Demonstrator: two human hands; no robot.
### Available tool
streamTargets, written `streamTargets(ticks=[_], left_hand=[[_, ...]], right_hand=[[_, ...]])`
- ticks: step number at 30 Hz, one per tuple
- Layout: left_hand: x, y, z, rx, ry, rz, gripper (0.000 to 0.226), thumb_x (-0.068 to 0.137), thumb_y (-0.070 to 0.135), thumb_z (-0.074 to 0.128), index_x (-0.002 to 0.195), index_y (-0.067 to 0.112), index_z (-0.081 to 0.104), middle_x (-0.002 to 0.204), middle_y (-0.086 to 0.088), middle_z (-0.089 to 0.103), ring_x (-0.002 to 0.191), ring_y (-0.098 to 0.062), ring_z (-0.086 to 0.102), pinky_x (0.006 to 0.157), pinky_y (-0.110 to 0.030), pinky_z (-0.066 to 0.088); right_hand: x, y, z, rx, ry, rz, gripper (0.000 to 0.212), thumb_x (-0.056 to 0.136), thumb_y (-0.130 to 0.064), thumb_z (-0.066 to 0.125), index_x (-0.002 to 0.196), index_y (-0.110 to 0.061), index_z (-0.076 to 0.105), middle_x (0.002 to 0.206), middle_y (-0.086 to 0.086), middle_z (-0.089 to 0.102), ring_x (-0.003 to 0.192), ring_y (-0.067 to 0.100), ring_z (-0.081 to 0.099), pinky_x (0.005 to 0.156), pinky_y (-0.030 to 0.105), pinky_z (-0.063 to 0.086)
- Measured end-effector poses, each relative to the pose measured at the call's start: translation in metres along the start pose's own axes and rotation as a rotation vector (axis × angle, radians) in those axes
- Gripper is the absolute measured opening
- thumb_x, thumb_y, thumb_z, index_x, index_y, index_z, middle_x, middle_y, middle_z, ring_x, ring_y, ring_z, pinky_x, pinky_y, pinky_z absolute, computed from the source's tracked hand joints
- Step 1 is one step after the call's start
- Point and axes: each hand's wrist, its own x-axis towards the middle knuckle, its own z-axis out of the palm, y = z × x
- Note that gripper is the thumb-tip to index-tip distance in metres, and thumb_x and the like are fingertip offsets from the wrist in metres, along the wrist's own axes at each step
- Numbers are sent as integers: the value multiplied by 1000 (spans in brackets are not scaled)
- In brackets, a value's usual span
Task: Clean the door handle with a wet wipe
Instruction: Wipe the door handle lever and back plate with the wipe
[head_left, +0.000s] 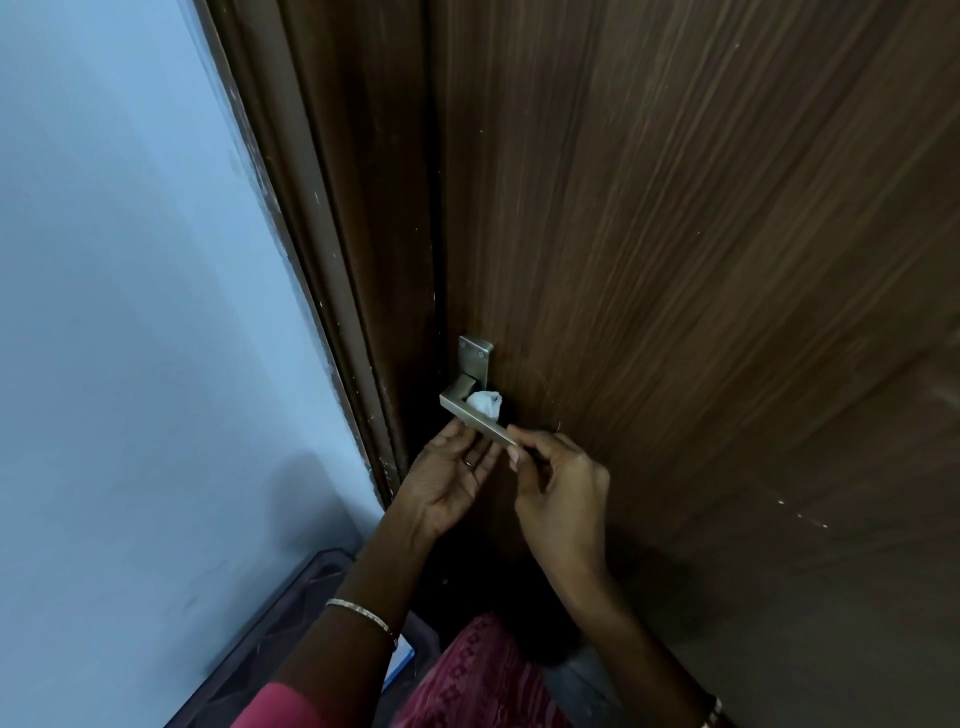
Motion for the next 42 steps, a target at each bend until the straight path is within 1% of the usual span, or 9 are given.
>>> streamTargets(ticks=[3, 5, 8, 14, 17, 21, 31, 37, 42], left_hand=[[-7, -1, -9, 147, 156, 65, 17, 94, 9, 61, 101, 8, 76, 115, -17, 72, 93, -19, 74, 72, -26, 59], [-15, 0, -12, 253, 278, 151, 13, 92, 10, 64, 100, 5, 74, 114, -19, 72, 90, -20, 74, 70, -24, 59], [-32, 7, -8, 444, 397, 423, 16, 93, 13, 65, 104, 5, 73, 107, -17, 74, 84, -18, 75, 72, -25, 59], [-47, 25, 28, 1168, 606, 1020, 21, 95, 26, 62, 113, 20, 72, 100, 18, 68, 82, 5, 65, 76, -1, 43], [-41, 24, 36, 1293, 590, 1033, 21, 98, 20, 57, 115, 17, 70, 98, 12, 69, 79, 0, 60, 69, 2, 37], [-42, 16, 39, 1349, 583, 1072, 20, 96, 15, 60, 111, 16, 73, 97, 5, 74, 79, -6, 63, 70, 0, 36], [-65, -27, 57, 1462, 593, 1040, 19, 88, 7, 64, 104, 10, 75, 99, -5, 70, 85, -15, 64, 75, -9, 36], [-82, -31, 78, 1770, 439, 881, 49, 85, 30, 41, 116, 8, 71, 113, -13, 68, 100, -31, 65, 84, -38, 56], [-91, -29, 77, 1762, 305, 872, 40, 89, 27, 43, 111, 12, 73, 112, -6, 68, 95, -14, 64, 85, -24, 52]], right_hand=[[1, 0, -4, 4, -28, -12, 24, 91, -6, 71, 113, -15, 77, 105, -3, 77, 93, 3, 73, 81, 19, 60], [8, 2, -12, 73, -55, 14, 10, 92, -18, 73, 98, -17, 81, 84, -14, 77, 76, -5, 72, 65, 7, 53], [23, 3, -19, 134, -40, 46, 26, 93, -27, 73, 69, -17, 75, 51, -19, 60, 50, -7, 59, 48, 1, 34], [31, 5, -11, 166, -96, 109, 15, 94, -29, 70, 83, -25, 79, 68, -13, 73, 68, -9, 68, 58, 4, 46], [28, 14, -10, 295, -87, 244, 10, 94, -27, 70, 91, -26, 80, 80, -10, 79, 80, 1, 74, 79, 31, 63], [28, 19, -9, 497, -101, 400, 10, 92, -22, 73, 91, -20, 82, 88, -2, 81, 91, 15, 77, 91, 48, 60], [22, 16, -10, 506, -111, 438, 7, 89, -19, 76, 87, -22, 82, 84, 0, 81, 86, 16, 78, 89, 49, 61], [30, 8, -24, 340, -225, 316, 30, 89, -22, 74, 70, -44, 77, 76, -13, 79, 77, 4, 76, 78, 42, 65], [27, 10, -33, 418, -278, 420, 14, 88, -24, 75, 100, -32, 77, 93, -7, 80, 92, 7, 76, 83, 33, 63]])
